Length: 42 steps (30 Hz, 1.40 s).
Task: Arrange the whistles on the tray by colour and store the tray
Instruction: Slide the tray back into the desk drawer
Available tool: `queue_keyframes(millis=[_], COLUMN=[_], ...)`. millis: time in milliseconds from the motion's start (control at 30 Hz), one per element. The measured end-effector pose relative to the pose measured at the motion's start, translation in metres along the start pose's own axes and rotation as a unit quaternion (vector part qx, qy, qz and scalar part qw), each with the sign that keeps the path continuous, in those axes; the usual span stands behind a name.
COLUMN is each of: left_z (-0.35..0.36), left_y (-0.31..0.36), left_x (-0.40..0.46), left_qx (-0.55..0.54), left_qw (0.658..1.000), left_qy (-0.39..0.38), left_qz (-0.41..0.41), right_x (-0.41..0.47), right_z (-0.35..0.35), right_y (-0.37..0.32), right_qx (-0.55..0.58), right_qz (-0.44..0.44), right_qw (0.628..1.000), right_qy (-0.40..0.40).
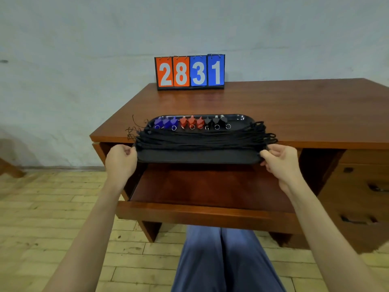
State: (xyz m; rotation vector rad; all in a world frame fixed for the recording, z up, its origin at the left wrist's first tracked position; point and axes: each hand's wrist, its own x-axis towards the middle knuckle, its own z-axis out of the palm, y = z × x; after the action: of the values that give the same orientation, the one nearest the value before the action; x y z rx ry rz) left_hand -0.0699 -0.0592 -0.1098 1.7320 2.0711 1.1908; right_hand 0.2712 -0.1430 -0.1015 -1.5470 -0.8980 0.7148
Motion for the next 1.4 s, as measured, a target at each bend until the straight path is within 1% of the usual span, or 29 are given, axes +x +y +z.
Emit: queue_keyframes(millis=[167,233,433,533,700,867,1133,1400], left_z=[-0.013,-0.018,-0.037,-0.043,-0.035,-0.022,0.005,0.029], left_y=[-0.010,-0.015,-0.021,-0.023,-0.036,-0.037,-0.035,-0.032], left_x=[-0.043,-0.059,-0.100,-0.118,-0.131,-0.131,-0.101,-0.083], left_qx=[-0.056,-0.062,-0.084,-0.084,-0.085,-0.058,0.039,0.086], left_qw=[0.997,0.996,0.993,0.994,0.994,0.998,0.999,0.995], left_qy=[0.048,0.062,0.079,0.068,0.051,0.022,-0.037,-0.052], left_qz=[-0.027,-0.023,-0.030,-0.025,-0.048,-0.029,-0.001,0.029], right_x=[-0.033,-0.047,-0.090,-0.101,-0.108,-0.102,-0.075,-0.050], right_z=[-0.013,-0.018,-0.031,-0.040,-0.048,-0.049,-0.044,-0.043], right_y=[0.016,0.021,0.033,0.036,0.041,0.047,0.059,0.062], right_qx=[0.005,0.004,0.002,-0.001,0.002,-0.003,-0.067,-0.151], right_qz=[-0.020,-0.027,-0.062,-0.063,-0.039,-0.015,0.003,-0.001], right_qw=[1.000,0.999,0.998,0.998,0.999,1.000,0.998,0.988], right_qy=[0.012,0.019,0.024,0.027,0.007,0.013,-0.009,-0.018])
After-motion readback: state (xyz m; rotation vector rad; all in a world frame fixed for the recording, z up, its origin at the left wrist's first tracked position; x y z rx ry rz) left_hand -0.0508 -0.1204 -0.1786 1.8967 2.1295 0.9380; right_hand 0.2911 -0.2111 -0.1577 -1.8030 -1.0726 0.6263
